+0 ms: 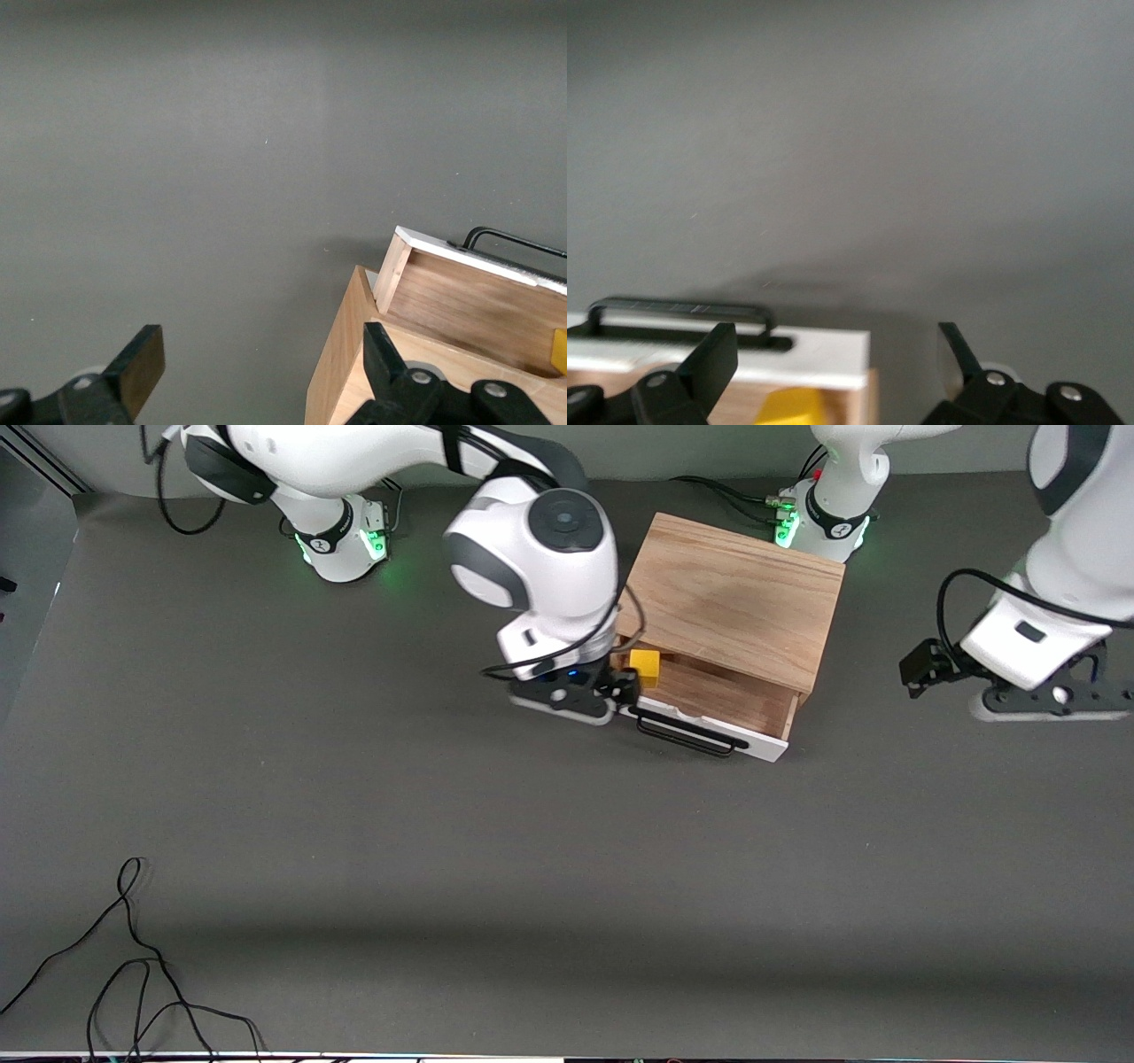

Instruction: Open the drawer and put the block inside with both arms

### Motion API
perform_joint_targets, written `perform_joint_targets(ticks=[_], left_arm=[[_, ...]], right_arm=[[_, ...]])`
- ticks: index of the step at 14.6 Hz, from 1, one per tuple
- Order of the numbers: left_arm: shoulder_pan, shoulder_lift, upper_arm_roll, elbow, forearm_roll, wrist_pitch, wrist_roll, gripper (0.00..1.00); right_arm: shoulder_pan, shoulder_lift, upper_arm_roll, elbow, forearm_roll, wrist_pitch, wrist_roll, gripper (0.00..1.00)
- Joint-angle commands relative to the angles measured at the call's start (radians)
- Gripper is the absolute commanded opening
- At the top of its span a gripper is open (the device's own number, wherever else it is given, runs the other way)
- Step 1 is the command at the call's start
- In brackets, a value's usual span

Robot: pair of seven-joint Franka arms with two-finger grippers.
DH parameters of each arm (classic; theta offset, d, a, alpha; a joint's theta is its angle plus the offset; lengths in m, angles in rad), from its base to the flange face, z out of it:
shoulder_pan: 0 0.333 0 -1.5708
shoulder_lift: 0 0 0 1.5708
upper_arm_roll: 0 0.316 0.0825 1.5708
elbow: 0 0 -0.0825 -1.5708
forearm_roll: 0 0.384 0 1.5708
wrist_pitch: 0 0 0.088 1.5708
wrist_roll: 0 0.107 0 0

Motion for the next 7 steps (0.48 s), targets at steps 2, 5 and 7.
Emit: perform_joint_targets(ticks=[2, 5, 7], left_arm=[[0.020, -0.055, 0.069, -0.067, -0.066, 0.039, 0.039, 1.00], [0.018, -0.028, 0.100, -0.019, -0.056, 0.044, 0.159, 1.00], [0.014, 0.020, 0.099, 0.059, -0.054, 0.036, 0.169, 1.00]], right_arm=[[-0.201, -0.121, 0.001, -0.055, 0.110, -0.047, -0.249, 1.00], [-0.365, -0.210, -0.001, -0.077, 0.199, -0.058, -0.453, 1.00], [-0.459, -0.258, -0.007, -0.100, 0.247, -0.070, -0.579, 1.00]])
